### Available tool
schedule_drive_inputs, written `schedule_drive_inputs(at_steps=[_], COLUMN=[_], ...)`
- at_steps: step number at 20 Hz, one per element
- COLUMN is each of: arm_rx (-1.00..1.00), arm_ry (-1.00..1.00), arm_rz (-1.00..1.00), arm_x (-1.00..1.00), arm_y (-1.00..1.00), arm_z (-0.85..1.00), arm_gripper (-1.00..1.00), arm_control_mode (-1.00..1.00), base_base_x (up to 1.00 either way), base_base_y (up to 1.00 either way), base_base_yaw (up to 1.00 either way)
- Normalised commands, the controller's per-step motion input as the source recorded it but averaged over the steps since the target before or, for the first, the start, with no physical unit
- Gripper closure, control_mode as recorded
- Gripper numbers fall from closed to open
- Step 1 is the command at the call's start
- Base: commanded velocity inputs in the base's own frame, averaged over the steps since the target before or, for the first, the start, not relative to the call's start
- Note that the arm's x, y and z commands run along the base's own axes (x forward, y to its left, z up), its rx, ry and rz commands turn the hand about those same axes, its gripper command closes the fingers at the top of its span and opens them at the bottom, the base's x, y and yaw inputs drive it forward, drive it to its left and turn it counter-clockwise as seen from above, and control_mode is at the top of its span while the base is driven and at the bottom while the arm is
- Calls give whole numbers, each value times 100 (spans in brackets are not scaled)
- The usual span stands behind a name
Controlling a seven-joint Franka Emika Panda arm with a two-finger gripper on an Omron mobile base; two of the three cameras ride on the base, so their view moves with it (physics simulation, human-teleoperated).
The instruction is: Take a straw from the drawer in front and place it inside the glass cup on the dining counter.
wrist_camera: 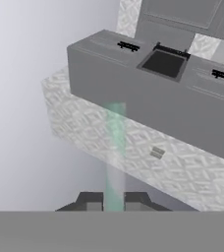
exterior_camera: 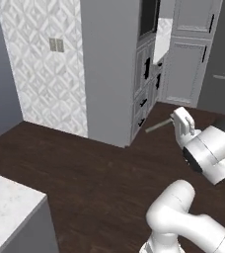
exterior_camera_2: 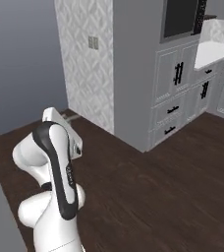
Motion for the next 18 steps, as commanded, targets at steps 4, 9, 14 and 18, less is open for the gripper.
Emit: schedule_drive_inputs(at_steps=[4, 9, 14, 18], arm_rx=[0, 0, 0, 0], arm_ry=[0, 0, 0, 0], arm_rz=[0, 0, 0, 0], arm_x=[0, 0, 0, 0], arm_y=[0, 0, 0, 0], arm_z=[0, 0, 0, 0], arm_gripper=[100, 100, 100, 100], arm_control_mode=[100, 100, 100, 100], base_base_x=[100, 100, 100, 100], base_base_y=[-66, -18, -2, -2], base_base_yaw=[29, 44, 54, 55])
